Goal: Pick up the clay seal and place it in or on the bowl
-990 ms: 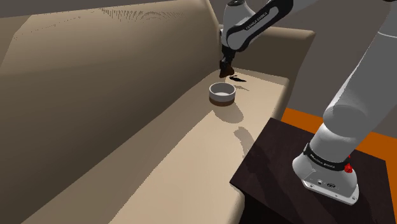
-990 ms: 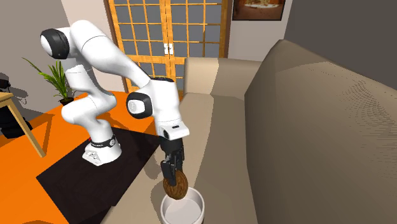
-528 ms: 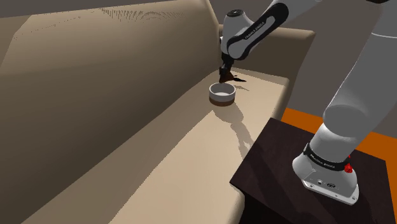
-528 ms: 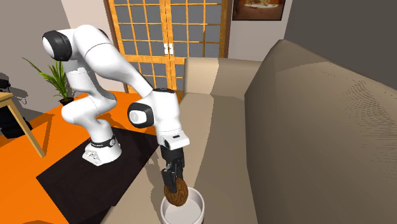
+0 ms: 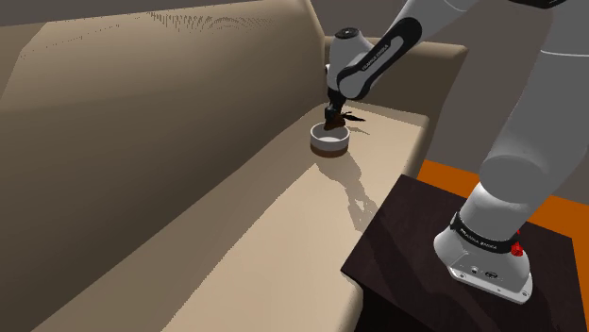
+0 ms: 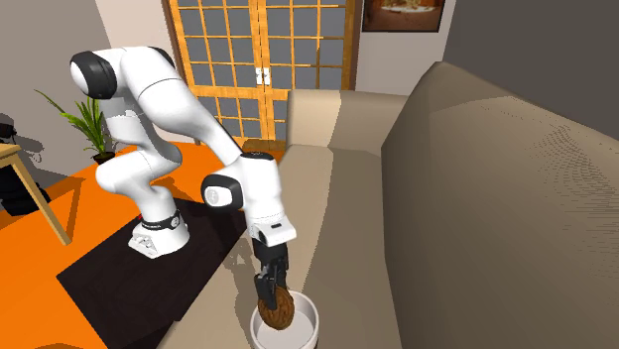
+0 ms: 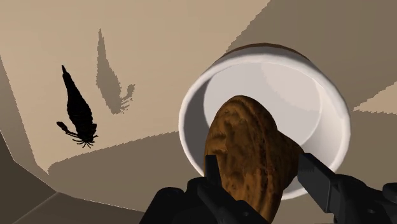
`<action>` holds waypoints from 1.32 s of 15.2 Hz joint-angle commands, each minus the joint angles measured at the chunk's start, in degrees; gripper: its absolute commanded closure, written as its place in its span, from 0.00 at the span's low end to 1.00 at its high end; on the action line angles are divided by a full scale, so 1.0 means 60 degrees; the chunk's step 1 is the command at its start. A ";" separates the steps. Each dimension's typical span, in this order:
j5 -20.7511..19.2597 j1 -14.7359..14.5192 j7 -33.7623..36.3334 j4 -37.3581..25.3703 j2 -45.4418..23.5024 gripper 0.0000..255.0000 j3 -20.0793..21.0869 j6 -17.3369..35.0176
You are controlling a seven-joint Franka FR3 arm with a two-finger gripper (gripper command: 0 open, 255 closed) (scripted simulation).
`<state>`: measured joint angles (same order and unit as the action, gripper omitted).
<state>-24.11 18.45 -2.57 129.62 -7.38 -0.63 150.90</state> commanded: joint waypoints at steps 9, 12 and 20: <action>-0.0017 -0.0006 0.0024 0.0007 -0.0007 0.00 -0.0001 0.0020; 0.0114 -0.0026 -0.0072 0.0055 0.0291 0.00 0.0055 -0.0232; 0.0461 -0.0111 -0.0315 0.0126 0.1091 0.00 0.0183 -0.0966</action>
<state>-21.36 17.80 -4.47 130.37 -0.87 0.45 145.15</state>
